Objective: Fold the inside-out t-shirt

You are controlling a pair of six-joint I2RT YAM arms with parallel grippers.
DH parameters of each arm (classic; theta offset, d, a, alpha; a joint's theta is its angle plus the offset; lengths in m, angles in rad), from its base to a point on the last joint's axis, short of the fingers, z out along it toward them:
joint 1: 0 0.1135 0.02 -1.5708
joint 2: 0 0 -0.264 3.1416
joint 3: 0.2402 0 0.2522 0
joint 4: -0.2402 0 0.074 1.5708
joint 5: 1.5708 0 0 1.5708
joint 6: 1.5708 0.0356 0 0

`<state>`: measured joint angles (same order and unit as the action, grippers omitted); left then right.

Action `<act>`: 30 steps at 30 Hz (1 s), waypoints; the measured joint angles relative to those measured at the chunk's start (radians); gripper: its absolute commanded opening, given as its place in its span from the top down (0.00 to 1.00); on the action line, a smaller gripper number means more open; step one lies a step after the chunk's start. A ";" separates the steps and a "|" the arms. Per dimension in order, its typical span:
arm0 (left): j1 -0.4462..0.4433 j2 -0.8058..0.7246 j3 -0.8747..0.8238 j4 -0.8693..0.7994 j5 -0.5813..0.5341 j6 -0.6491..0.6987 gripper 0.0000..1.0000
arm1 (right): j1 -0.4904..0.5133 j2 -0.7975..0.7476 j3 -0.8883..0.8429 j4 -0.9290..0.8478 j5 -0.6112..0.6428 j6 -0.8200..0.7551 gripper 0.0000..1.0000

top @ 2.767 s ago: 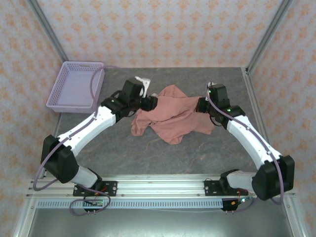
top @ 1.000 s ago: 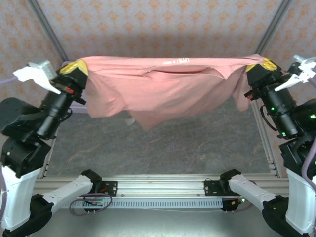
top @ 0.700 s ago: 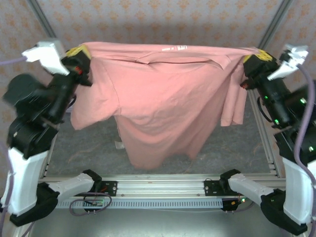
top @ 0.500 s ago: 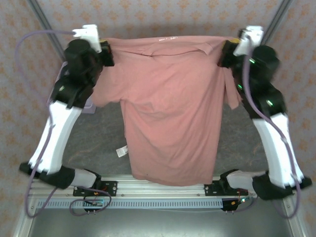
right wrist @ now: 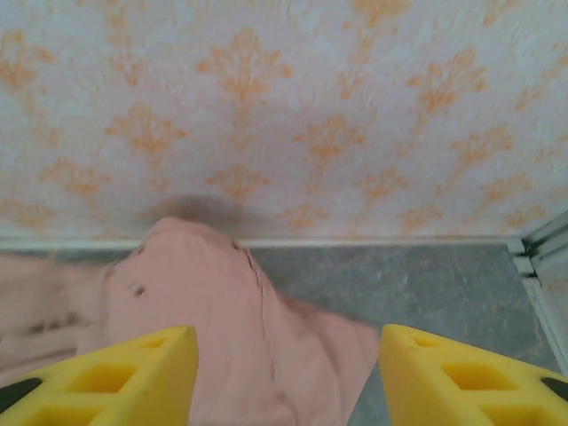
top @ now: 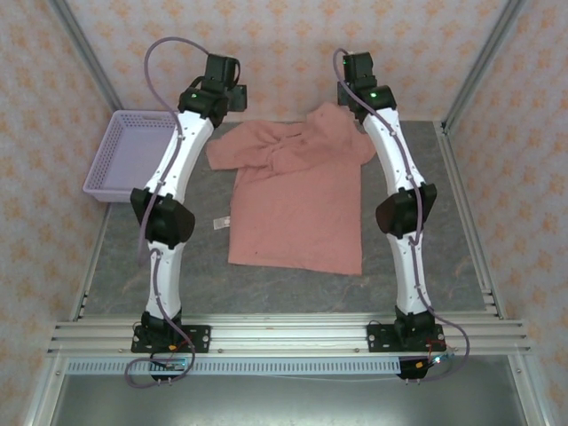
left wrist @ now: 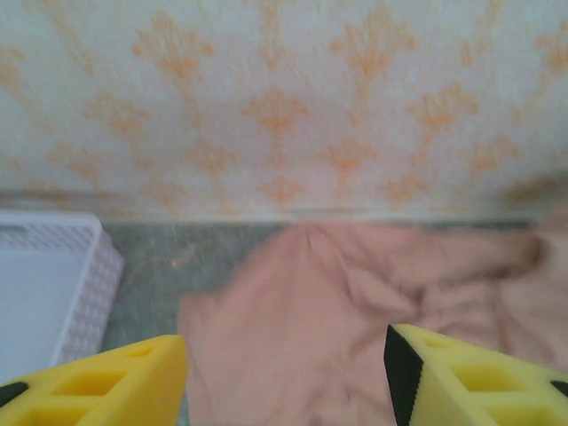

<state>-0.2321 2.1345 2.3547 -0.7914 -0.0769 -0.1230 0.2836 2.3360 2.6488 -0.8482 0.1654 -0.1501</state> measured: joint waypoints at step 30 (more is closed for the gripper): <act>-0.763 -0.351 -1.366 0.635 0.101 0.534 0.70 | -0.005 -1.019 -1.623 0.267 -0.283 0.232 0.38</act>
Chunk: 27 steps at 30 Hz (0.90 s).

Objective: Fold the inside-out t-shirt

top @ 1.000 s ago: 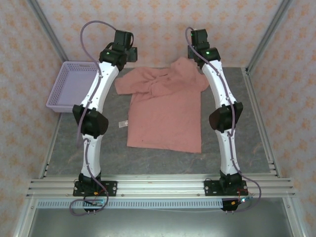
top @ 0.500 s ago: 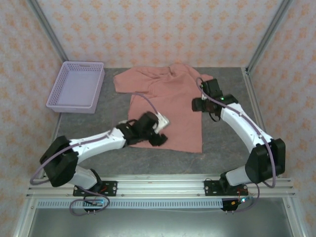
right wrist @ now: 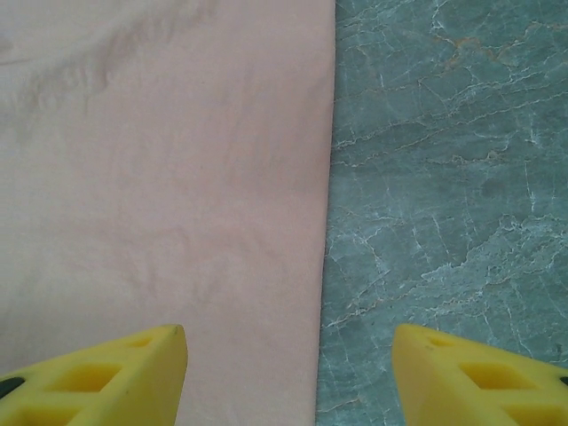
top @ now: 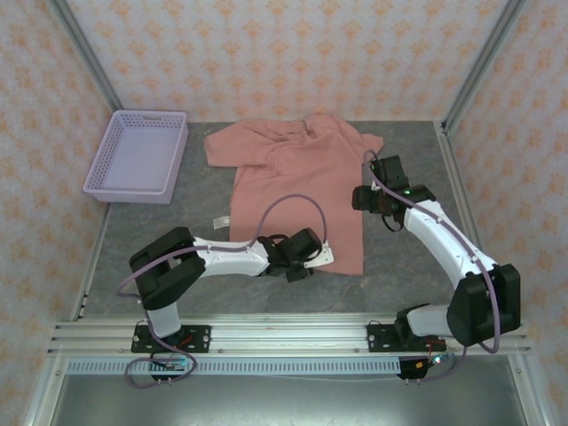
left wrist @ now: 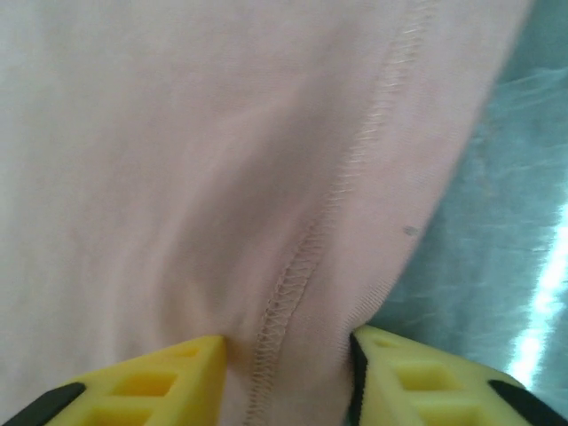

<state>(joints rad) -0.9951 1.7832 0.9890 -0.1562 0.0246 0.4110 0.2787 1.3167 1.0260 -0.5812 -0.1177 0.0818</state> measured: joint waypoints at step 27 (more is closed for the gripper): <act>0.146 -0.021 0.001 -0.117 0.170 -0.034 0.46 | 0.039 -0.042 -0.150 0.023 -0.173 0.087 0.40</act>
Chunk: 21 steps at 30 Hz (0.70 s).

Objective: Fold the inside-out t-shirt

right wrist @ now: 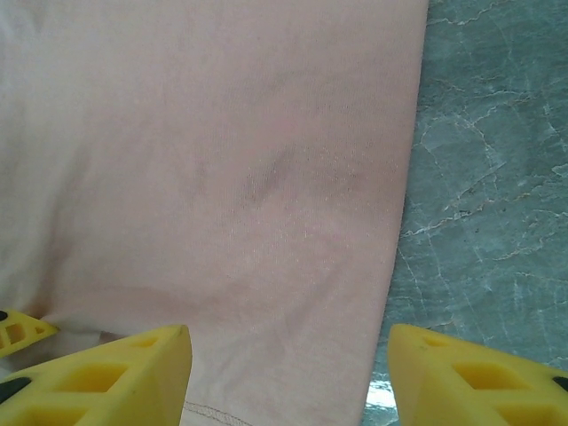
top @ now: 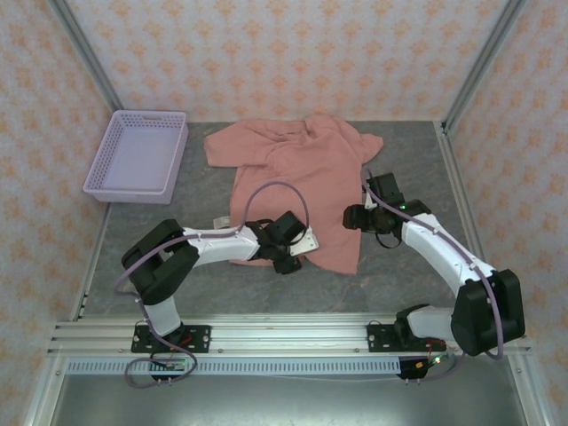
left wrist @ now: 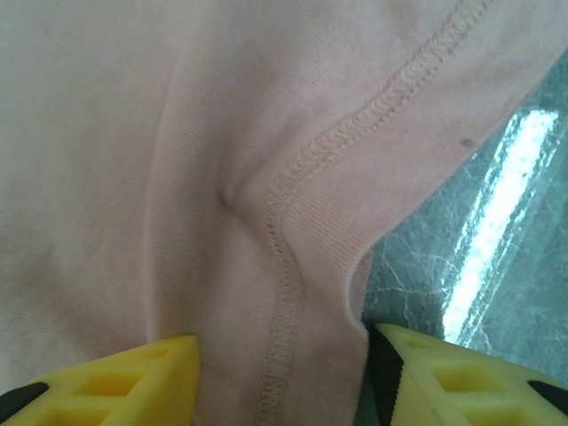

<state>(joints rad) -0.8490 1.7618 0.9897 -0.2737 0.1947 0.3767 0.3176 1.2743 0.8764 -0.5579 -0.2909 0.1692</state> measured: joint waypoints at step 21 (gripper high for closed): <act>0.014 -0.002 0.006 0.017 0.018 0.010 0.92 | 0.009 0.018 -0.001 0.014 -0.002 0.003 0.40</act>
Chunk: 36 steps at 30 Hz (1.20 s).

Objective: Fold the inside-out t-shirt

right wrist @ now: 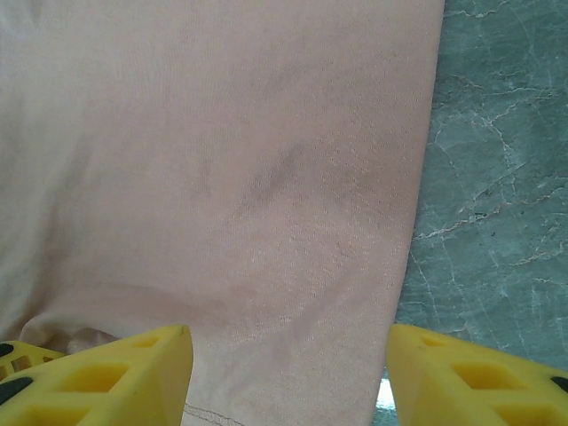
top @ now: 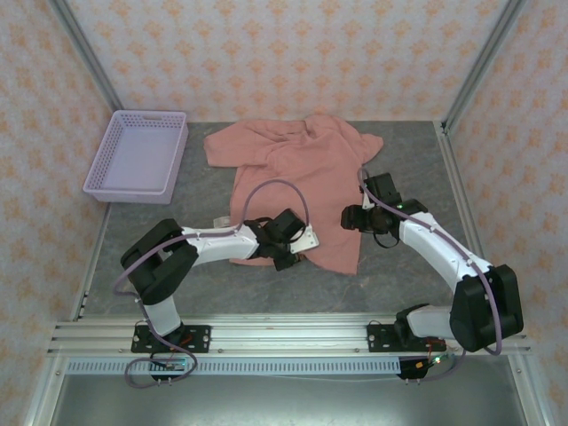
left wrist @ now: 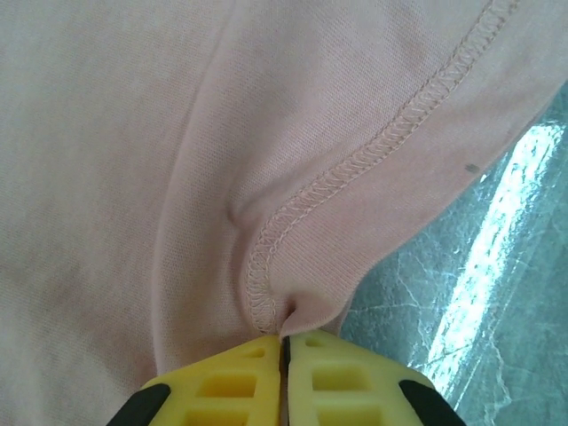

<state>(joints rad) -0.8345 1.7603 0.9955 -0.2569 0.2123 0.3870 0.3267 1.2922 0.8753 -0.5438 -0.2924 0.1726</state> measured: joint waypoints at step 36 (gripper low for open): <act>0.298 -0.247 0.169 -0.062 0.203 -0.655 1.00 | 0.584 0.174 -0.285 0.858 0.089 -0.179 0.76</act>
<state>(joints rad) -0.5365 1.5135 1.1641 -0.3187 0.4152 -0.2676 0.9104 1.4658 0.5903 0.3141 -0.2039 -0.0067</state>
